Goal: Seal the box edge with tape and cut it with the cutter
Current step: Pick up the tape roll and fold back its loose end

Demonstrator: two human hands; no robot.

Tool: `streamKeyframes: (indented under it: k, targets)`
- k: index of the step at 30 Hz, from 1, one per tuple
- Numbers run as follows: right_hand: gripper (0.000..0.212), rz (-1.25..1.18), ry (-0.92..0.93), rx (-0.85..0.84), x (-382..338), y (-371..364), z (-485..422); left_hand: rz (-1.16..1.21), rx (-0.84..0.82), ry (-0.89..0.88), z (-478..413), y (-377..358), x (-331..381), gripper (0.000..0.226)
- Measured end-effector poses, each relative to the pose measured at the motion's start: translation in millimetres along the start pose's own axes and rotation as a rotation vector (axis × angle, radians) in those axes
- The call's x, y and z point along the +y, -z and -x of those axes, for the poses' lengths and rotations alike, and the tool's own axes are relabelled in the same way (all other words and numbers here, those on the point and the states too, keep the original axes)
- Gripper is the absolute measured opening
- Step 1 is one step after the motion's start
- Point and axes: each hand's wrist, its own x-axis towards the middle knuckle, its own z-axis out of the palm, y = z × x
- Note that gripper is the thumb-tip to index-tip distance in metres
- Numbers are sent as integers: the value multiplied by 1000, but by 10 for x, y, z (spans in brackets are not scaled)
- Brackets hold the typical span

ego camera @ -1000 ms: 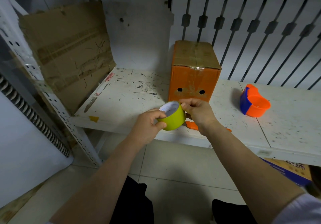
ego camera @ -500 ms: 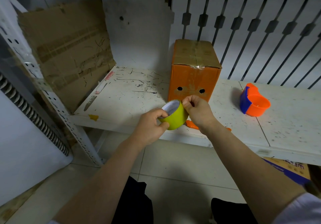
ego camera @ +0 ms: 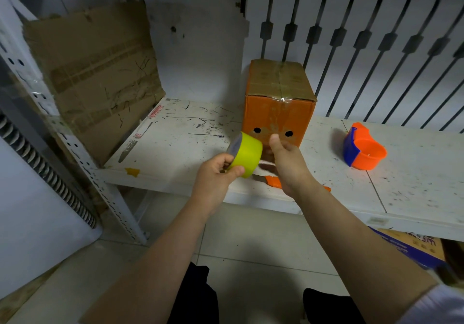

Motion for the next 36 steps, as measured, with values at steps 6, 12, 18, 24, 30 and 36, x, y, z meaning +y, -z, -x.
streamKeyframes:
  k: [6,12,18,24,30,36]
  targets:
    - [9,-32,9,-316,40,9,68,45,58,13,4,-33,25,5]
    - [24,92,73,-241,18,8,141,-57,182,-68,-25,-4,62,44]
    - [16,131,100,-268,26,18,141,-463,159,-368,-57,16,36,59]
    - [22,130,87,-239,33,20,141,-680,264,-529,-61,46,-35,39]
    - [25,117,63,-253,54,21,117,-709,265,-545,-81,55,-37,35]
    - [19,173,102,-240,50,37,86,-660,258,-569,-101,82,41,30]
